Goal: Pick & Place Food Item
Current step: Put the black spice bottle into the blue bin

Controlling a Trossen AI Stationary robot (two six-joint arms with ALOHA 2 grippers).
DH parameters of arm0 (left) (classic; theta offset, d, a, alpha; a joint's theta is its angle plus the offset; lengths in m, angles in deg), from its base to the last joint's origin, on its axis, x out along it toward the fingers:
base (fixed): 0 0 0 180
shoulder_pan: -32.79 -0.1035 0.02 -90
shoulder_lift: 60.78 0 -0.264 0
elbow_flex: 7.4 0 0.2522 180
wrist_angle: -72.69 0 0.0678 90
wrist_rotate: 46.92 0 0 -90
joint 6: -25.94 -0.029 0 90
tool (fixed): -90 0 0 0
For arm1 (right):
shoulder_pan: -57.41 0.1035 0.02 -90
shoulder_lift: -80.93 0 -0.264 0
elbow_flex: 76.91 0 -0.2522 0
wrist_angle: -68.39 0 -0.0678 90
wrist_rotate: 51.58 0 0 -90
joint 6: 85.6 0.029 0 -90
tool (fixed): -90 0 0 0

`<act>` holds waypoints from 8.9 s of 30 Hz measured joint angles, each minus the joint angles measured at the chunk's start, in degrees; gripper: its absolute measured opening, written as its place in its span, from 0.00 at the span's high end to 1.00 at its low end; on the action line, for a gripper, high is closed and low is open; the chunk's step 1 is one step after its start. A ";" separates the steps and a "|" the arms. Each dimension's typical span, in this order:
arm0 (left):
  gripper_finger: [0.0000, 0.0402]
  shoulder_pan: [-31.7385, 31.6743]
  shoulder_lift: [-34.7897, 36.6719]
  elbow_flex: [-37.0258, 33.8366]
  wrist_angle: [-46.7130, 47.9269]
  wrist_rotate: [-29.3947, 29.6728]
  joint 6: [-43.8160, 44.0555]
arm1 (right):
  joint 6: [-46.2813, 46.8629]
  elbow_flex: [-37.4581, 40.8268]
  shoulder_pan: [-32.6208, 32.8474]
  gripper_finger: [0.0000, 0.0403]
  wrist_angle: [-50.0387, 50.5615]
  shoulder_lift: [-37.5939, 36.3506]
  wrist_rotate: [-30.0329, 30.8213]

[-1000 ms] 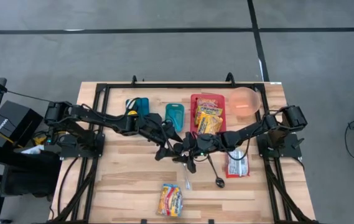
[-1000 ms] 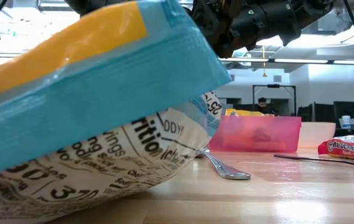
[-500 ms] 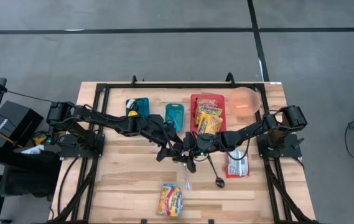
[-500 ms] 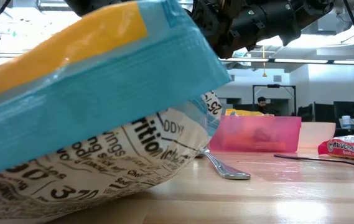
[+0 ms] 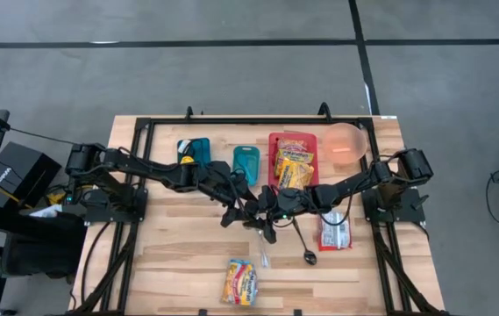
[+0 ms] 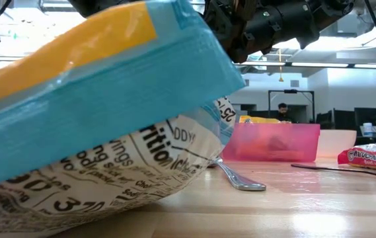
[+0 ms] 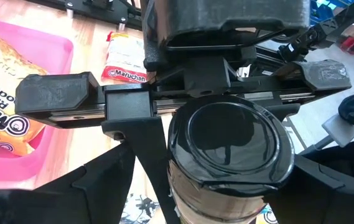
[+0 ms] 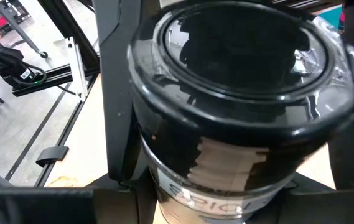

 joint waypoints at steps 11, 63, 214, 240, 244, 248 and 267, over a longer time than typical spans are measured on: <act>0.24 -0.02 0.00 0.00 -0.02 0.08 0.40 | -0.06 0.00 0.02 0.56 0.08 0.00 0.02; 0.60 -0.22 2.92 0.02 9.57 -0.35 -0.10 | -1.48 0.11 -0.64 0.32 13.98 -1.00 0.38; 0.59 20.20 -5.38 14.27 39.72 22.62 17.29 | -9.87 0.02 1.90 0.32 34.89 -9.29 10.38; 0.59 19.78 -5.38 14.29 26.74 20.20 20.61 | -8.55 0.02 1.92 0.32 35.35 -9.29 10.48; 0.59 19.18 -5.38 14.29 30.88 18.80 20.71 | -8.52 0.02 1.92 0.32 35.33 -9.29 10.45; 0.59 16.80 -5.38 14.29 38.02 14.25 25.14 | -8.52 0.02 1.92 0.32 35.31 -9.29 10.44; 0.72 17.96 -9.42 14.27 47.92 9.75 34.83 | -8.50 0.00 1.92 0.32 36.54 -9.31 10.44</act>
